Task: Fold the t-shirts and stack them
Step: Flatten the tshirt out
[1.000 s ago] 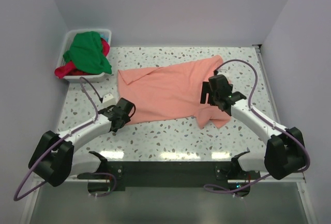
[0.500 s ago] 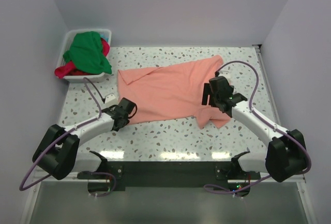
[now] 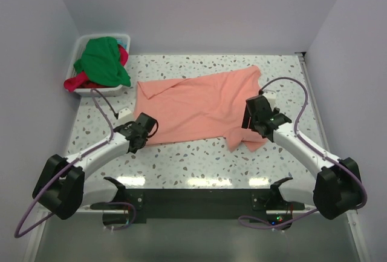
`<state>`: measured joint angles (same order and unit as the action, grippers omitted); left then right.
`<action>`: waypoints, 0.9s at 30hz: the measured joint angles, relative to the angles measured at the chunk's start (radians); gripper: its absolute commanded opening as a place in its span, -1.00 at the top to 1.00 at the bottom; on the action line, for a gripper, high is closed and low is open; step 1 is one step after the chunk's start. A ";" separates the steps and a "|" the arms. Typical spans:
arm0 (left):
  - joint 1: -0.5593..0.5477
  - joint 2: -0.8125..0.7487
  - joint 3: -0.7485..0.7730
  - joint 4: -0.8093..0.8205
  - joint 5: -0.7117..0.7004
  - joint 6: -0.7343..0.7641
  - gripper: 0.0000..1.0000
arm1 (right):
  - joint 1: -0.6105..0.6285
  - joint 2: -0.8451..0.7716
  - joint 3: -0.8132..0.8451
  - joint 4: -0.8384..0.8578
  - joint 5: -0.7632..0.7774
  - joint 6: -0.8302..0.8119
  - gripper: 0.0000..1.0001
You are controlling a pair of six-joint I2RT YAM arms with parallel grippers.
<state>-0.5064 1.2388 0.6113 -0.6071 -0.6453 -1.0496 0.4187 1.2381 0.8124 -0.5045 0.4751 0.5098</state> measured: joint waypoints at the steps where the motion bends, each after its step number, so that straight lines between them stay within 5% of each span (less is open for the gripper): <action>1: 0.000 -0.011 0.007 -0.010 -0.007 -0.004 1.00 | 0.000 -0.007 -0.007 -0.014 0.012 0.014 -0.47; 10: 0.000 -0.074 0.068 -0.073 -0.069 -0.008 1.00 | 0.000 -0.008 -0.051 -0.091 0.053 0.102 0.24; 18: 0.000 -0.081 0.085 -0.076 -0.085 -0.005 1.00 | 0.000 -0.010 -0.131 -0.108 0.001 0.136 0.29; 27: 0.000 -0.080 0.085 -0.073 -0.084 -0.002 1.00 | 0.000 -0.017 -0.203 -0.078 -0.113 0.164 0.09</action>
<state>-0.5064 1.1591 0.6960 -0.6804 -0.7296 -1.0515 0.4187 1.2213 0.6094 -0.5823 0.3626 0.6735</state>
